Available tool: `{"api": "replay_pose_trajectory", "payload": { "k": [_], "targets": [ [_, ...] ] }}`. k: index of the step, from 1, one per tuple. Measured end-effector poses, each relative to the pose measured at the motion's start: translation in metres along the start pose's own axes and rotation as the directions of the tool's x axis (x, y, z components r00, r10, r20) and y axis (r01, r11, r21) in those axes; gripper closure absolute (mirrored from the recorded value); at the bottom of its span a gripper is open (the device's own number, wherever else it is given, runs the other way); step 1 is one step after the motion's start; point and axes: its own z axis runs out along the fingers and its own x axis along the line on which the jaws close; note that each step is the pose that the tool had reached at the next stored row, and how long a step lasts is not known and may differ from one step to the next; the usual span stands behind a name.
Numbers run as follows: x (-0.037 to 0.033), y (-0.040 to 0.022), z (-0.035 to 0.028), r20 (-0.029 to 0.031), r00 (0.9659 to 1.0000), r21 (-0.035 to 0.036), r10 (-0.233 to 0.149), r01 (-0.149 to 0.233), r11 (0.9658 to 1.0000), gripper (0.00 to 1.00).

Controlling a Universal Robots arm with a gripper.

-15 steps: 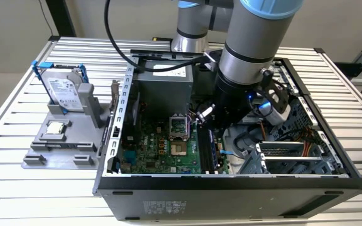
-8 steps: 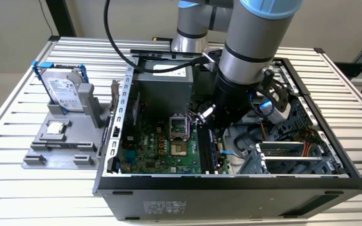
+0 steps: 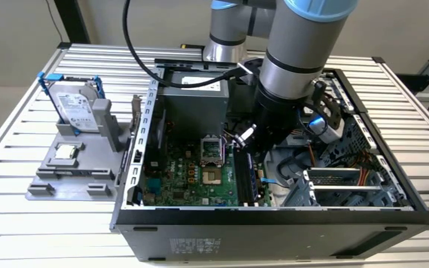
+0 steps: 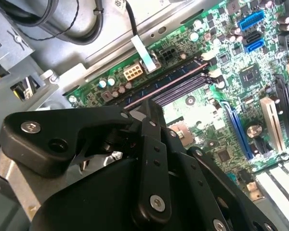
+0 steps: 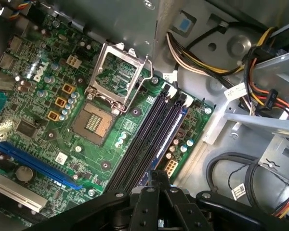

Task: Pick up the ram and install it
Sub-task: 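Press down the ram until it locks into place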

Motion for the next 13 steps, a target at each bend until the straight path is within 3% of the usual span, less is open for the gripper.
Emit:
{"api": "replay_pose_trajectory", "payload": {
  "k": [2, 4, 8, 13],
  "targets": [
    [-0.0001, 0.0002, 0.0, 0.0012, 0.9999, -0.0016, -0.015, 0.015, 0.9999, 1.0],
    [-0.0001, 0.0003, -0.0001, 0.005, 0.9995, -0.0081, -0.031, 0.031, 0.9995, 1.0],
    [-0.0001, 0.0002, 0.0, 0.0182, 0.9978, -0.0328, -0.064, 0.064, 0.9974, 1.0],
    [-0.0003, 0.0005, 0.0, 0.0198, 0.9926, -0.034, -0.12, 0.12, 0.9921, 1.0]
  ]
}}
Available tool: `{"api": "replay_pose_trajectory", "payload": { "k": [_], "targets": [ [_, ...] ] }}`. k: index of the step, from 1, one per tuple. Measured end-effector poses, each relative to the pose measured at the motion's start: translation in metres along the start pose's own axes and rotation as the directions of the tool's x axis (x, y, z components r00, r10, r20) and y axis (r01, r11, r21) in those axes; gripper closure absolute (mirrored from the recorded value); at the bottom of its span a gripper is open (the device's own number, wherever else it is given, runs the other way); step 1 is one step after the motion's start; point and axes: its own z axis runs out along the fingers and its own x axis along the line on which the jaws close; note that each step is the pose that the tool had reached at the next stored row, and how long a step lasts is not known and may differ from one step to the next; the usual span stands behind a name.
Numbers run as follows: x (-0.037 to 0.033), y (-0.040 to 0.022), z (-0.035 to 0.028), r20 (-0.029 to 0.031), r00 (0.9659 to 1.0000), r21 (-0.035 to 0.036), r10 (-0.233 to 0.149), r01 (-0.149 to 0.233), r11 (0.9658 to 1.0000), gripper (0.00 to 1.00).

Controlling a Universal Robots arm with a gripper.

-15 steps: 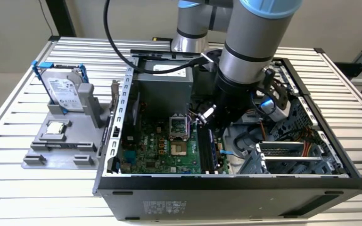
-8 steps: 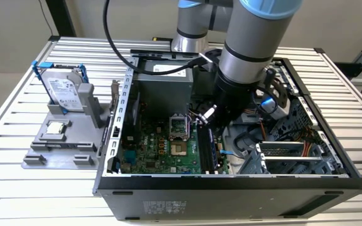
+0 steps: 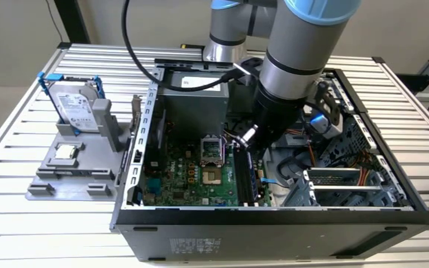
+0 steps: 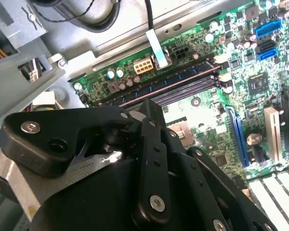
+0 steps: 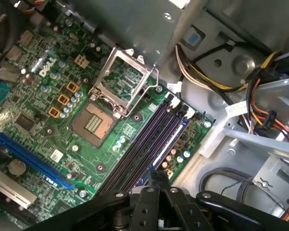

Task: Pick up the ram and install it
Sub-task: 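Press down the ram until it locks into place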

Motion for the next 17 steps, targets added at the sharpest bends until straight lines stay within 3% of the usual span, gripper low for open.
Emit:
{"api": "replay_pose_trajectory", "payload": {
  "k": [5, 9, 14, 17],
  "targets": [
    [0.0, 0.0001, 0.0, -0.0013, 0.9982, -0.0009, -0.06, 0.06, 0.9982, 1.0],
    [0.0, 0.0, 0.0, -0.0022, 0.9945, -0.0016, -0.104, 0.104, 0.9945, 1.0],
    [0.0, 0.0, 0.0, -0.0033, 0.9871, -0.0025, -0.16, 0.16, 0.9871, 1.0],
    [0.0, 0.0, 0.0, -0.004, 0.9806, -0.0032, -0.196, 0.196, 0.9806, 1.0]
  ]
}}
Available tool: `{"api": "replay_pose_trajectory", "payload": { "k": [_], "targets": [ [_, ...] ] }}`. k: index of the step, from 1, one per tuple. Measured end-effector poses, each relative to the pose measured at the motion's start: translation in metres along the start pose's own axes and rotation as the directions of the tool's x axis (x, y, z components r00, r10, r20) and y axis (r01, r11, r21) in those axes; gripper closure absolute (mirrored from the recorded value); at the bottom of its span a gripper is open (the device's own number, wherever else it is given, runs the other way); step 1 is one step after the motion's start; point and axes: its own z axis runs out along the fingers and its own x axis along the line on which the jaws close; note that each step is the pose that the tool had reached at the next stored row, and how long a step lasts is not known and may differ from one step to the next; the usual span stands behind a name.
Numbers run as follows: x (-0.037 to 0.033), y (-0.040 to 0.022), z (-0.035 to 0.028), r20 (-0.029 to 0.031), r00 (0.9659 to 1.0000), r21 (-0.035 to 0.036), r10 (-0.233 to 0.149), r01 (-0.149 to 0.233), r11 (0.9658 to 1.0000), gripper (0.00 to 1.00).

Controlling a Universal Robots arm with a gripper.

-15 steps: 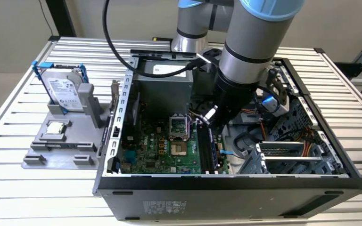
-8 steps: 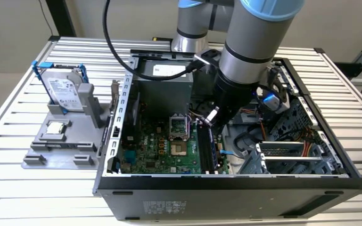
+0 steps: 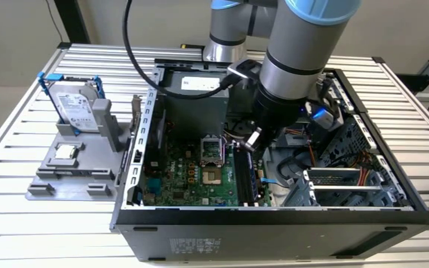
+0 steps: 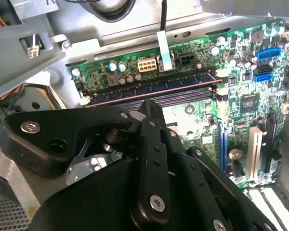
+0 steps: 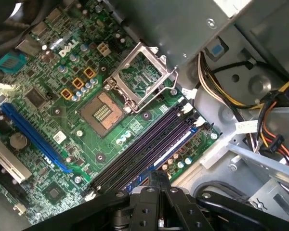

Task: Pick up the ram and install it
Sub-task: 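Press down the ram until it locks into place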

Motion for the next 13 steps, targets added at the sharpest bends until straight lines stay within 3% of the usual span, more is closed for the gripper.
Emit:
{"api": "replay_pose_trajectory", "payload": {
  "k": [7, 13],
  "targets": [
    [0.0, 0.0, 0.0, -0.0015, 0.9969, -0.0011, -0.078, 0.078, 0.9969, 1.0],
    [0.0, 0.0, 0.0, -0.0024, 0.9899, -0.0016, -0.142, 0.142, 0.9899, 1.0]
  ]
}}
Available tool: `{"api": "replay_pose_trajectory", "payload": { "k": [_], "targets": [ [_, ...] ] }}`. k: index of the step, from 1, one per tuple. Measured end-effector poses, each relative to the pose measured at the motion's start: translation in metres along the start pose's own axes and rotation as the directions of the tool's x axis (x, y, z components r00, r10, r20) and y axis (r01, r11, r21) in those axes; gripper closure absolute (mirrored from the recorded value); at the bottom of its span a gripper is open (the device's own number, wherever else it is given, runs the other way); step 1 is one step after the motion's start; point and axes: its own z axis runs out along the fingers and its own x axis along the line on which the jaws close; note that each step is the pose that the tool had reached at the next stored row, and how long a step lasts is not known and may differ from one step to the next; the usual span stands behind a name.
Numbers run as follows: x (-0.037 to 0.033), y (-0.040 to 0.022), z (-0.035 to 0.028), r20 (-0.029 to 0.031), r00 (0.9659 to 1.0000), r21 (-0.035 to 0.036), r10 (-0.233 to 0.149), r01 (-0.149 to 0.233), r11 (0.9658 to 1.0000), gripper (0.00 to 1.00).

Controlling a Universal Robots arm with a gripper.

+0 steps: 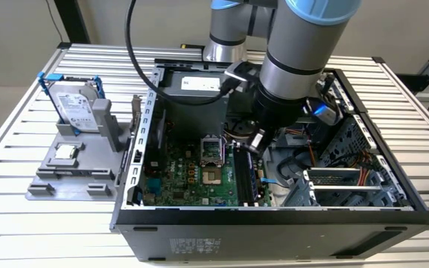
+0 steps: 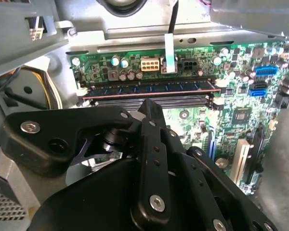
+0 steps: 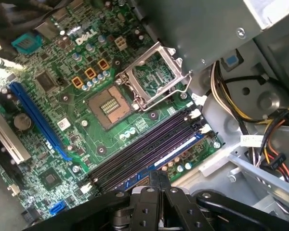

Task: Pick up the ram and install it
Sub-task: 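Press down the ram until it locks into place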

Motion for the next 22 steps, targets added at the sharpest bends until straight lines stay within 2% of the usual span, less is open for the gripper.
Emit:
{"api": "replay_pose_trajectory", "payload": {
  "k": [6, 10, 13, 22],
  "targets": [
    [0.0, 0.0, 0.0, -0.0014, 0.9978, -0.001, -0.066, 0.066, 0.9978, 1.0],
    [0.0, 0.0, 0.0, -0.0022, 0.9942, -0.0017, -0.107, 0.107, 0.9942, 1.0],
    [0.0, 0.0, 0.0, -0.0028, 0.9901, -0.0023, -0.14, 0.14, 0.9901, 1.0],
    [0.0, 0.0, 0.0, -0.0043, 0.9748, -0.0038, -0.223, 0.223, 0.9748, 1.0]
  ]
}}
